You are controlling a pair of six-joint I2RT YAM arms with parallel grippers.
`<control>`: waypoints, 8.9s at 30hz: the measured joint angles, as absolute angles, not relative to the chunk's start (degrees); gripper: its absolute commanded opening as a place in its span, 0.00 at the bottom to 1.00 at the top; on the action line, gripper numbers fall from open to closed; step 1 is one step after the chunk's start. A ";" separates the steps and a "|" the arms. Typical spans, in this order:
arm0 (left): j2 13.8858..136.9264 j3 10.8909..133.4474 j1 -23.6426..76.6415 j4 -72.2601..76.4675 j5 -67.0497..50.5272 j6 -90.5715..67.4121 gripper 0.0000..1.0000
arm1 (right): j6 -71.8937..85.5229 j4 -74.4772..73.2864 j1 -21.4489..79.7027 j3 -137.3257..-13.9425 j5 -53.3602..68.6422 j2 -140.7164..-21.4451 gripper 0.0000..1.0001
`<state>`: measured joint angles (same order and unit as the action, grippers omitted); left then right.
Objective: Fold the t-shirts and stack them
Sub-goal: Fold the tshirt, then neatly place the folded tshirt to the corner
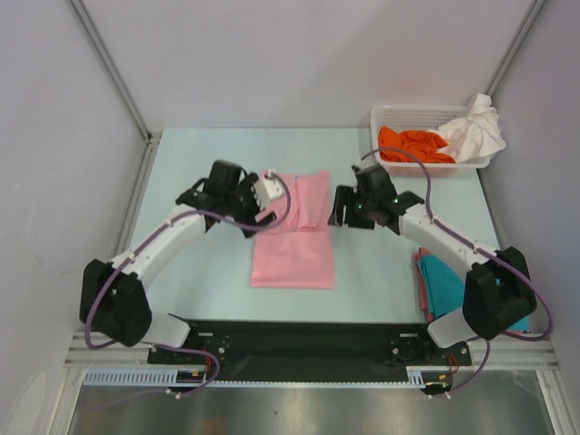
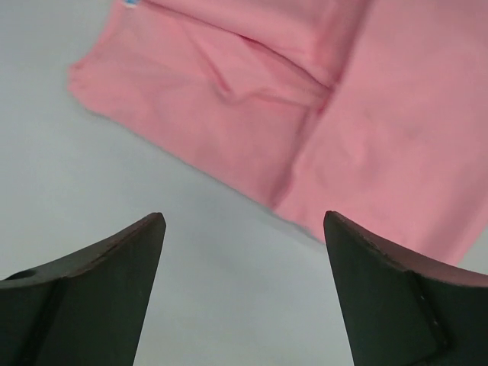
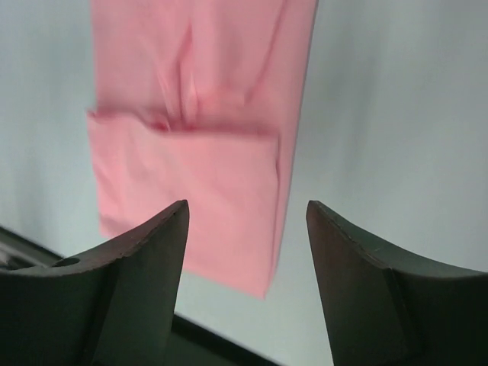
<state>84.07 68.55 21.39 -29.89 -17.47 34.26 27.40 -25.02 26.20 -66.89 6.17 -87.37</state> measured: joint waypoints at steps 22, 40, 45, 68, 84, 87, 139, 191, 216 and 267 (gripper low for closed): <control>74.04 36.62 42.06 -28.01 -11.03 54.08 0.58 | 35.35 -26.37 41.19 -47.27 12.34 -88.88 0.58; 77.71 36.88 44.40 -26.98 -10.24 51.51 0.00 | 34.41 -25.93 41.76 -48.95 14.39 -91.68 0.00; 80.16 40.40 42.76 -29.69 -11.33 48.93 0.00 | 33.26 -30.06 40.71 -53.17 15.44 -91.72 0.00; 114.74 101.73 17.63 -37.71 -14.90 45.56 0.00 | 28.49 -30.02 17.54 -105.08 21.52 -121.56 0.00; 130.04 115.74 17.28 -32.12 -11.51 36.49 0.17 | 33.52 -24.60 15.51 -111.48 18.72 -131.61 0.11; 131.50 116.03 17.32 -29.52 -10.09 34.57 0.54 | 34.85 -22.79 15.51 -111.50 15.75 -132.79 0.34; 98.85 85.80 8.69 -32.16 -10.76 12.10 0.75 | 25.30 -17.78 17.63 -85.73 22.57 -122.96 0.00; 100.33 97.21 8.14 -42.81 -16.36 19.14 0.77 | -7.38 -76.58 21.61 -73.14 -35.64 -65.41 0.00; 100.99 97.21 6.96 -42.59 -16.34 19.55 0.77 | -37.95 -62.74 1.15 -51.70 -43.59 -54.94 0.00; 100.90 97.10 4.89 -44.31 -16.75 21.50 0.77 | 14.35 -49.01 17.87 -61.67 -36.47 -90.26 0.07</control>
<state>100.90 97.10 4.89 -44.31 -16.75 21.50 14.35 -49.01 17.87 -61.67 -36.47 -90.26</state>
